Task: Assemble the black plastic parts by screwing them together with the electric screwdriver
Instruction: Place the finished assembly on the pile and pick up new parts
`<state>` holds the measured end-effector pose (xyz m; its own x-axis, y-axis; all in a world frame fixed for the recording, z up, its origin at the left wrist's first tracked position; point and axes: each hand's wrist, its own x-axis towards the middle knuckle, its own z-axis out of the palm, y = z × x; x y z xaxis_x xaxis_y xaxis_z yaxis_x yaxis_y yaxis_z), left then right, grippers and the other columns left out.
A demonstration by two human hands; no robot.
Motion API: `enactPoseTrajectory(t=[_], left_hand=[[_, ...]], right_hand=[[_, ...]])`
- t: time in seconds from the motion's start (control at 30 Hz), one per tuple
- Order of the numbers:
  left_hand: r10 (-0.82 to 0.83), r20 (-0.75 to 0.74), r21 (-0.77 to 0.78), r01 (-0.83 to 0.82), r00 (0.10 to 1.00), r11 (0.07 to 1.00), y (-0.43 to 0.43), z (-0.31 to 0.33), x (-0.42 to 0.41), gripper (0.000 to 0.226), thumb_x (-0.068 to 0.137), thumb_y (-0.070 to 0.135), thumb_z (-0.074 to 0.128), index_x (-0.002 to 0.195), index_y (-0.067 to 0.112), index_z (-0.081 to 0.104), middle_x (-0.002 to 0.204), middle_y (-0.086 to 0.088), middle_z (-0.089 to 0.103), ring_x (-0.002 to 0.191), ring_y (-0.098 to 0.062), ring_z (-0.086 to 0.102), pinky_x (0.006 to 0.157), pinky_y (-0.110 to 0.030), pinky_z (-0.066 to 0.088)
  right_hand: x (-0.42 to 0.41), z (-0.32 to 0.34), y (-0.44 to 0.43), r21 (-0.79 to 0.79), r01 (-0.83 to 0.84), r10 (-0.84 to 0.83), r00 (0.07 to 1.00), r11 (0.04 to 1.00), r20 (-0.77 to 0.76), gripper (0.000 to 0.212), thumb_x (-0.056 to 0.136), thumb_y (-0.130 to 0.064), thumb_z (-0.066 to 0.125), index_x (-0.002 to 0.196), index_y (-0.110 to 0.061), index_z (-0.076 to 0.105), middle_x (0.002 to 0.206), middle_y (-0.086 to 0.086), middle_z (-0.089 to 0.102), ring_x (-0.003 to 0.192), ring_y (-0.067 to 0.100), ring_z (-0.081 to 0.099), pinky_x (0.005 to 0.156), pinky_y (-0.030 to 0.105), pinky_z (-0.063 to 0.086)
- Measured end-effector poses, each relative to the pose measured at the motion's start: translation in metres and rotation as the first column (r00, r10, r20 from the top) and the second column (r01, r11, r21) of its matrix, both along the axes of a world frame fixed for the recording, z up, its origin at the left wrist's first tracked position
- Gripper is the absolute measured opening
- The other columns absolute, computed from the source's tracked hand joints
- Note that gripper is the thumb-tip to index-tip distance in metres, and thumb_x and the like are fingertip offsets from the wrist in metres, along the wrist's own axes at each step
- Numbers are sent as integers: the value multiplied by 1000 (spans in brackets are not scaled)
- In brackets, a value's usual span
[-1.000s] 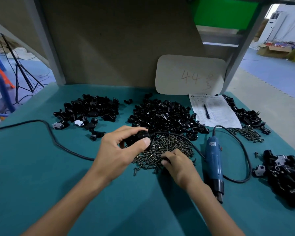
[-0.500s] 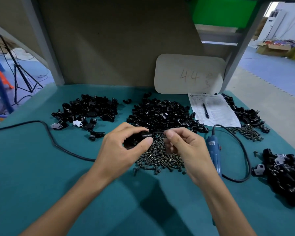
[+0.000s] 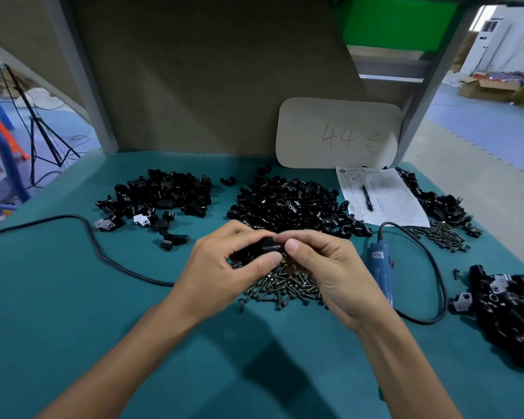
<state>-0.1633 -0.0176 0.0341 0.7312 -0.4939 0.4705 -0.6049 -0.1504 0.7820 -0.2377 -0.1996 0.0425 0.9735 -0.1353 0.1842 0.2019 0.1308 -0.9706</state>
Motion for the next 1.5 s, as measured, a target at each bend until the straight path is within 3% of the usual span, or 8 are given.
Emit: enactPoseTrajectory(t=[0.23,0.4,0.77,1.0,1.13,1.27,1.4,1.5], left_hand=[[-12,81,363,-18,997,932,3,-3,4,41,92,69,47,120,42,60,104,22,59,100,-2,57,82,-22,46],[-14,308,432,-127,951,893,1,4,0,55,94,70,36,125,31,60,101,20,58,94,-1,52,80,-26,46],[-108,442,484,-135,890,864,-14,22,-16,47,95,63,42,120,28,63,94,13,62,86,-10,51,74,-23,36],[-77,463,486,-180,883,855,-15,20,-36,48,96,64,34,107,26,62,90,14,62,80,-9,49,74,-26,34],[-52,453,495,-202,890,845,-11,14,-40,51,94,67,29,107,27,59,89,16,57,78,-8,46,72,-24,29],[-70,446,514,-192,892,836,-7,13,-43,54,95,68,27,110,27,59,96,14,64,83,-10,52,76,-25,34],[-62,466,490,-199,882,849,-7,13,-31,48,96,64,33,106,25,60,92,13,63,80,-9,51,73,-24,36],[-68,518,470,-217,853,856,-17,20,-16,44,97,57,38,100,19,59,84,8,60,73,-13,53,64,-29,46]], right_hand=[[-3,-2,-5,-64,33,-34,999,997,-10,15,83,-21,75,96,-15,79,89,7,76,77,17,69,73,24,56],[-6,3,-4,-598,150,-156,987,787,42,34,102,-45,54,74,-25,59,61,-7,51,58,6,45,55,30,37],[-20,7,-28,-672,5,-75,994,741,-76,66,94,-79,32,65,-24,53,56,-8,48,52,7,44,51,27,35],[-42,-55,-124,-965,-32,-681,702,259,-206,65,95,-65,52,141,-21,42,138,17,49,120,39,53,96,47,47],[-44,-85,-123,-907,-98,-676,634,411,-375,100,91,-59,66,159,-15,7,150,22,40,130,42,50,102,47,43],[-42,-89,-125,-861,127,-739,583,493,-338,69,86,-36,73,138,-9,37,112,13,61,96,34,58,83,44,46],[-42,-77,-126,-175,505,-519,699,845,-492,27,87,-10,67,107,-7,49,84,14,56,64,27,57,54,36,52],[-28,-43,-119,359,515,-372,839,778,-397,26,85,-15,73,103,-15,53,77,9,65,59,22,66,48,28,55]])
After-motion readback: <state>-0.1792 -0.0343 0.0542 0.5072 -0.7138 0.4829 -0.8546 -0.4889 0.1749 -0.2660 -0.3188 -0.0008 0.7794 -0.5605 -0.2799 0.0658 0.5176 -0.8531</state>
